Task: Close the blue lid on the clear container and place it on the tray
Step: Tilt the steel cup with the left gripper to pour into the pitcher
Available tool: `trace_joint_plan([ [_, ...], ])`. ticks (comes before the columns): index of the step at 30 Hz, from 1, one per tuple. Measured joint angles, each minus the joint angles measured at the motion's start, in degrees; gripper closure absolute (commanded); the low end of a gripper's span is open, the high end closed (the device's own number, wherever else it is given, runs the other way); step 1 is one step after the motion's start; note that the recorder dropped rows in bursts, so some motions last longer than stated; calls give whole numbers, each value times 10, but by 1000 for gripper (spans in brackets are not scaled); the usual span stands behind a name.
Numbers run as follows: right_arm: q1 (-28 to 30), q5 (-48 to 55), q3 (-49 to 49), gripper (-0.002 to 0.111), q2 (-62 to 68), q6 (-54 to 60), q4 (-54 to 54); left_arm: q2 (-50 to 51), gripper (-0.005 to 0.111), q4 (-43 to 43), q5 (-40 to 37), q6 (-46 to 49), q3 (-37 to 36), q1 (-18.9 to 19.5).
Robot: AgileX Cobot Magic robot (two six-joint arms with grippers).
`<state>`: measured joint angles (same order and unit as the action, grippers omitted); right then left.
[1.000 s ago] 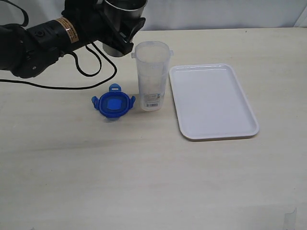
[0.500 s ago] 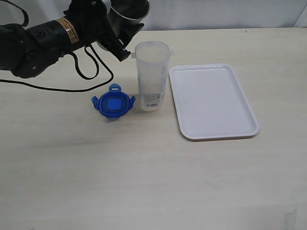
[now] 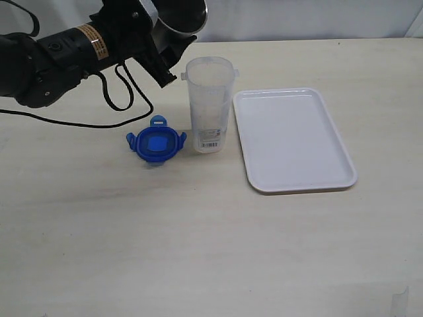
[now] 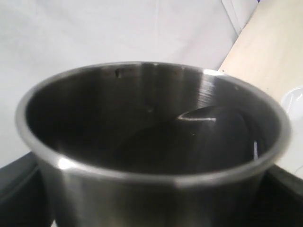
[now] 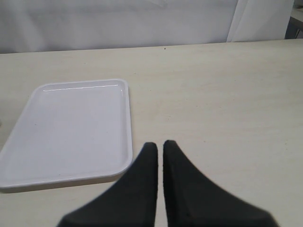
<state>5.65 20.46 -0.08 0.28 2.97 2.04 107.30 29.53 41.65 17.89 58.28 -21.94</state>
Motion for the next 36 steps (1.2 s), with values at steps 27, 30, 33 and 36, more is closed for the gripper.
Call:
trace_joint_plan([
  [27, 0, 0, 0, 104, 0, 0, 0, 0, 107, -2, 0, 104, 0, 0],
  [30, 0, 0, 0, 104, 0, 0, 0, 0, 107, -2, 0, 116, 0, 0],
  [33, 0, 0, 0, 104, 0, 0, 0, 0, 107, -3, 0, 126, 0, 0],
  [36, 0, 0, 0, 104, 0, 0, 0, 0, 107, -3, 0, 130, 0, 0],
])
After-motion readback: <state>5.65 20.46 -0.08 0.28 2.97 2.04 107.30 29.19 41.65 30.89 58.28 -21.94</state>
